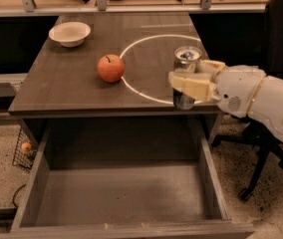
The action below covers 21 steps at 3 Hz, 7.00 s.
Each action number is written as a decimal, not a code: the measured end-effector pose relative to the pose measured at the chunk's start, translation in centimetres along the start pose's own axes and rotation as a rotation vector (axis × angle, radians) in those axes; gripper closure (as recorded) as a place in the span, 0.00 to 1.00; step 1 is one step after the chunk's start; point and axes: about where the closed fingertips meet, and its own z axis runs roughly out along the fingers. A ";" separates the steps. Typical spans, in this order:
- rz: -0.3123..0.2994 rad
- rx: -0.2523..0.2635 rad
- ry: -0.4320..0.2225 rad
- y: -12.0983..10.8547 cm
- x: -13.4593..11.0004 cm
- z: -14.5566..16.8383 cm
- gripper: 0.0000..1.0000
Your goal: Place redbull can into top drawer
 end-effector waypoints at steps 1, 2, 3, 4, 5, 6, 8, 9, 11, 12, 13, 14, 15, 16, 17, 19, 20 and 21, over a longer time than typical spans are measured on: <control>-0.026 -0.103 0.014 3.3 3.9 -1.5 1.00; -0.033 -0.186 0.041 5.7 8.4 -1.7 1.00; -0.025 -0.257 0.057 7.7 12.2 -1.0 1.00; -0.005 -0.323 0.056 9.6 14.9 0.5 1.00; -0.005 -0.323 0.056 9.6 14.9 0.5 1.00; -0.002 -0.344 0.051 10.0 15.5 1.9 1.00; 0.046 -0.424 -0.007 12.0 18.2 7.1 1.00; 0.033 -0.442 -0.011 12.8 19.3 9.1 1.00; -0.012 -0.428 0.057 13.0 22.1 9.3 1.00; -0.022 -0.418 0.078 12.9 23.4 8.7 1.00; -0.008 -0.412 0.090 12.9 25.6 8.5 1.00; -0.007 -0.409 0.104 13.0 26.5 8.4 1.00; -0.008 -0.403 0.108 13.1 27.0 8.3 1.00; -0.002 -0.388 0.106 13.4 27.8 8.1 1.00; -0.003 -0.392 0.106 13.5 27.7 8.2 0.83; -0.003 -0.398 0.104 13.7 27.7 8.3 0.37; -0.004 -0.401 0.104 13.9 27.6 8.4 0.13; -0.004 -0.405 0.103 14.0 27.6 8.5 0.00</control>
Offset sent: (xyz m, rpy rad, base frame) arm -0.0808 0.0266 -0.1435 -0.0753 0.0429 0.2821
